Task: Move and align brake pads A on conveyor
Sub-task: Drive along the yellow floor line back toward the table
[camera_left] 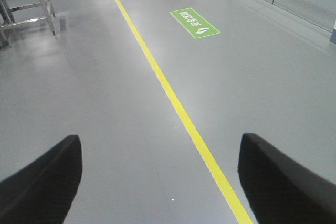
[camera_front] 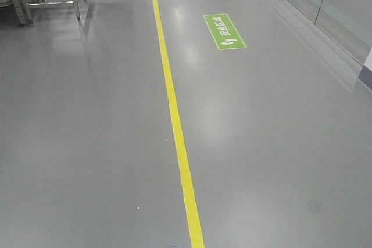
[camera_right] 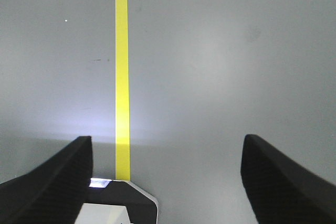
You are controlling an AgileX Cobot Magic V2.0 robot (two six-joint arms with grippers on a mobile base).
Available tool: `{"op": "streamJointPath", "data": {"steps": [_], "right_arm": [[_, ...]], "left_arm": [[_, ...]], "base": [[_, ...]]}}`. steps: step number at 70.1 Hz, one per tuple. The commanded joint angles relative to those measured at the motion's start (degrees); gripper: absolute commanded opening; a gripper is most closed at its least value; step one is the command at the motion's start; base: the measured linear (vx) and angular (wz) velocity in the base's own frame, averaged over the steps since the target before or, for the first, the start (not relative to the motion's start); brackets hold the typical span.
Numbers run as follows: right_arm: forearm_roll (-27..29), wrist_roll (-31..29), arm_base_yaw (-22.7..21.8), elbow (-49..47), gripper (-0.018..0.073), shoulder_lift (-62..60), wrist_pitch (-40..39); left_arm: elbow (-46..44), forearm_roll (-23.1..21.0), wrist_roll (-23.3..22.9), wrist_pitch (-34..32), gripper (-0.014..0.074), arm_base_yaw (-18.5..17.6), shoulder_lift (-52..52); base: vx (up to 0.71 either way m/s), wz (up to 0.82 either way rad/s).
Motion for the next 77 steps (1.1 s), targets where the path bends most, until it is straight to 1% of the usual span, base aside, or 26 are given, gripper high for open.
{"op": "streamJointPath", "data": {"steps": [1,29,48,77], "right_arm": [[-0.3,-0.5,-0.4,-1.5,0.0565,0.4,-2.2],[-0.3,-0.5,-0.4,-1.5,0.0565,0.4,-2.2],[-0.3,-0.5,-0.4,-1.5,0.0565,0.4,-1.8],[-0.3,-0.5,-0.4,-1.5,0.0565,0.4,7.6]], "left_arm": [[-1.4,-1.1,0.0,-4.1,0.0586,-0.2,0.6],[-1.4,-1.1,0.0,-4.1,0.0586,-0.2,0.6],[-1.4,-1.1,0.0,-4.1,0.0586,-0.2,0.6],[-1.4,-1.1,0.0,-4.1,0.0586,-0.2,0.6]], "base": [[0.04,-0.09],[0.07,-0.07],[0.2,-0.06],[0.38,0.07]]}}
